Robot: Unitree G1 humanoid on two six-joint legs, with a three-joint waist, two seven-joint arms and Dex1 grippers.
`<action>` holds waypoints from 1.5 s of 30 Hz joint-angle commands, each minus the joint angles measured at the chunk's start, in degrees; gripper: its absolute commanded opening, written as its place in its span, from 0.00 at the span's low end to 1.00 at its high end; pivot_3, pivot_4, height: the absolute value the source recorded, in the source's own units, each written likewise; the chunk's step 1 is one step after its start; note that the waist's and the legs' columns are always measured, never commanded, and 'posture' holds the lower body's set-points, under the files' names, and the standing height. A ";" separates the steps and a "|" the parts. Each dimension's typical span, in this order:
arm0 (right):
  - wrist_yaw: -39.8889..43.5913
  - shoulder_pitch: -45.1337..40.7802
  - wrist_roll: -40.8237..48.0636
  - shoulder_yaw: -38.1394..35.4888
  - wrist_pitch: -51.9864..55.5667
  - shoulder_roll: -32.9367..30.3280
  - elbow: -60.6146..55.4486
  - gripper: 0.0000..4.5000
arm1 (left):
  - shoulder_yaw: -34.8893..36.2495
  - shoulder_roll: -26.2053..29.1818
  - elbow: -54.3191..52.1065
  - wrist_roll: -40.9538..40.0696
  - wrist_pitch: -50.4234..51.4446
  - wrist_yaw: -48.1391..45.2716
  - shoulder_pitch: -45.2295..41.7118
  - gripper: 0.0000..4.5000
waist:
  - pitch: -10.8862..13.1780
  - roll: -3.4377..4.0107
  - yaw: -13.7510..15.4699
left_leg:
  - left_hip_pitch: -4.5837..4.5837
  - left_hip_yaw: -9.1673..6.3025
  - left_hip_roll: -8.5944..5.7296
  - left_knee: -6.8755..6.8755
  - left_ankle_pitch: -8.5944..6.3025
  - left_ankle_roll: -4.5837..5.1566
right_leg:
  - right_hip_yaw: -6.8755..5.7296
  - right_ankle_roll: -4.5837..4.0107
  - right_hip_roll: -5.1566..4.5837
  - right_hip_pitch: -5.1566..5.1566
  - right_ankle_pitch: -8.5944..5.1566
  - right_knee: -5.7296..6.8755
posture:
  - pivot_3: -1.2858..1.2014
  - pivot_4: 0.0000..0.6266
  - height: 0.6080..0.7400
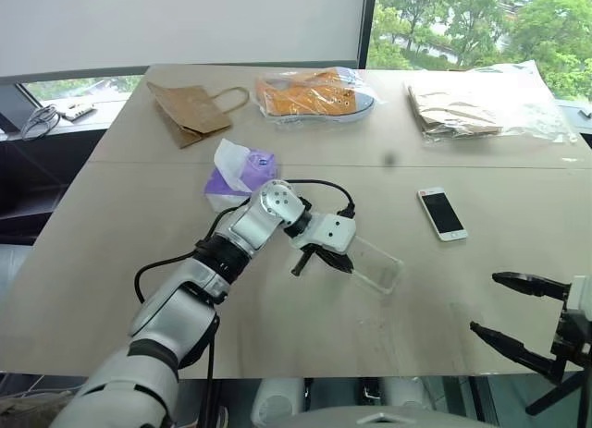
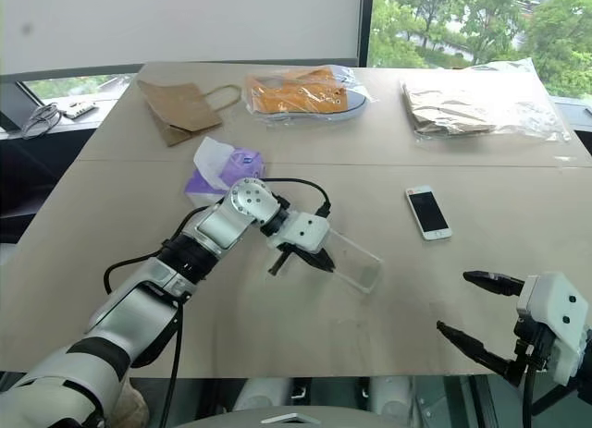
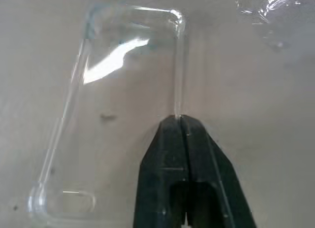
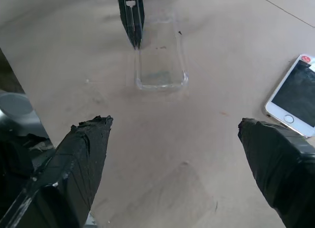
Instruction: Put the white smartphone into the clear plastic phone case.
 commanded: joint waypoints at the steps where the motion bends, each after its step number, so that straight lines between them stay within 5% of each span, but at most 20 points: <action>1: -1.00 -1.68 -0.44 1.40 -0.60 -0.26 -0.79 1.00 | 0.32 3.26 -4.61 2.08 6.38 0.45 3.06 0.03 | -0.01 0.01 -0.21 | 0.00 0.00 0.02 0.00 0.00 0.00 | 0.01 0.00 0.01 0.00 0.00 0.00 | 0.52 0.24 1.00; 11: -6.90 -11.61 -2.87 8.60 2.41 -1.90 0.84 1.00 | 9.48 13.20 -35.57 -6.24 38.09 7.25 15.59 0.03 | -0.03 0.09 -1.11 | 0.09 -0.11 0.09 -0.05 0.00 -0.01 | 0.09 0.00 0.15 -0.03 0.00 0.06 | 0.52 0.24 1.00; 18: -17.92 -22.28 -1.97 15.33 11.61 -0.10 1.83 1.00 | 10.50 10.70 -41.92 -5.91 50.41 20.48 19.03 0.03 | -0.02 0.07 -0.91 | 0.01 -0.08 -0.05 0.02 0.00 -0.01 | 0.11 0.00 -0.05 0.00 -0.01 0.02 | 0.52 0.24 1.00; 31: -37.36 -37.74 -7.97 26.30 29.14 4.53 3.55 1.00 | 10.17 11.96 -35.58 -7.81 40.58 22.55 21.70 0.03 | -0.06 0.14 -1.17 | 0.07 -0.09 -0.03 -0.01 0.00 -0.01 | 0.10 -0.01 -0.03 -0.01 0.00 0.07 | 0.52 0.24 1.00; 45: -41.27 -41.38 -8.61 25.95 36.46 5.81 3.51 1.00 | 9.08 9.93 -33.01 -9.25 37.93 21.39 18.50 0.03 | -0.06 0.14 -1.01 | 0.00 -0.09 -0.04 0.00 0.00 0.00 | 0.06 0.03 -0.04 -0.03 0.03 0.05 | 0.52 0.24 1.00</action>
